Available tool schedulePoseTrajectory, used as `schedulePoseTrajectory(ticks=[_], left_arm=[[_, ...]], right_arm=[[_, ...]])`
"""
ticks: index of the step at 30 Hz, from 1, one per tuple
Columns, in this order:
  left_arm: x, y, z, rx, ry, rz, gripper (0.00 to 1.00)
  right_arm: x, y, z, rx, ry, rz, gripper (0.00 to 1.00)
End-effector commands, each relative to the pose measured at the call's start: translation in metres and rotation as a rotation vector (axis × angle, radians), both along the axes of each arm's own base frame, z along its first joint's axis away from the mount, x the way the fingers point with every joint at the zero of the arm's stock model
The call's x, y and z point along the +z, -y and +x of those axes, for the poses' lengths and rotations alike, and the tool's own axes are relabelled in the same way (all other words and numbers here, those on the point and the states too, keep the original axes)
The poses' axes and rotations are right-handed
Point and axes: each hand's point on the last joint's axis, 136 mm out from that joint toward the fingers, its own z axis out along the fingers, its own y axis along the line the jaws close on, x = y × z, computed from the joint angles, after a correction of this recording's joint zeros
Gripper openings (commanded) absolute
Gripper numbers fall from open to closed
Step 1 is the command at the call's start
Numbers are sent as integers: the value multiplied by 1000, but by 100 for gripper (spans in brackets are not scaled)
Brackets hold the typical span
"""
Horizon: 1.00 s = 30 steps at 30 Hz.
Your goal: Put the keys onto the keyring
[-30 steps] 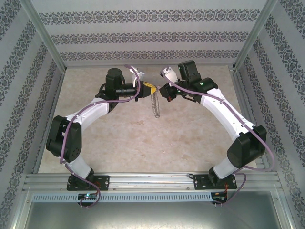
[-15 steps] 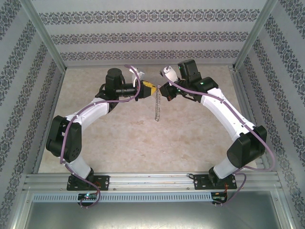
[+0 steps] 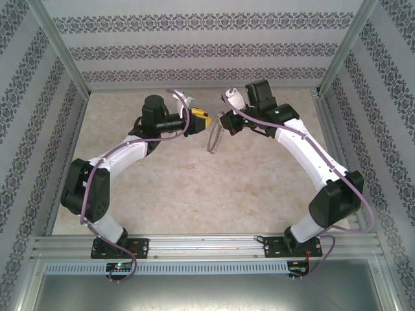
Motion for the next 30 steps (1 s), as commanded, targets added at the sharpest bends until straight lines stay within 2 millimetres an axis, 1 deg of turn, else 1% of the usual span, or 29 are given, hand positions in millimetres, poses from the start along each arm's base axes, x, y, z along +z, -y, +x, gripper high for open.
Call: schedulePoseTrajectory(ticks=[1,5,7,8,10,11,14,20,25,30], left_arm=[[23,-12,2,57,71,-55,41],[20,-23,8,112,58,-77,43],[17,-28,10,134,47,-76,47],[15,-30,11,145,43,-73,52],[14,-34,12,171,43,-70,70],[14,-35,11,172,47,-72,99],[15,-42,12,213,53,-74,100],[15,-60,17,318,64,-67,100],[15,-68,15,351,67,-38,100],[20,-74,11,373,74,-17,100]], right_arm=[[10,2,14,-25,34,13,0],[3,4,23,-37,18,10,0],[0,3,28,-40,11,11,0],[-1,3,32,-42,9,12,0],[-2,2,39,-45,4,16,0],[-3,2,43,-50,0,19,0],[-4,-1,57,-57,-4,28,0],[-2,-3,93,-81,-10,48,0],[-11,-5,127,-103,-36,68,0],[-25,-8,154,-116,-63,89,0]])
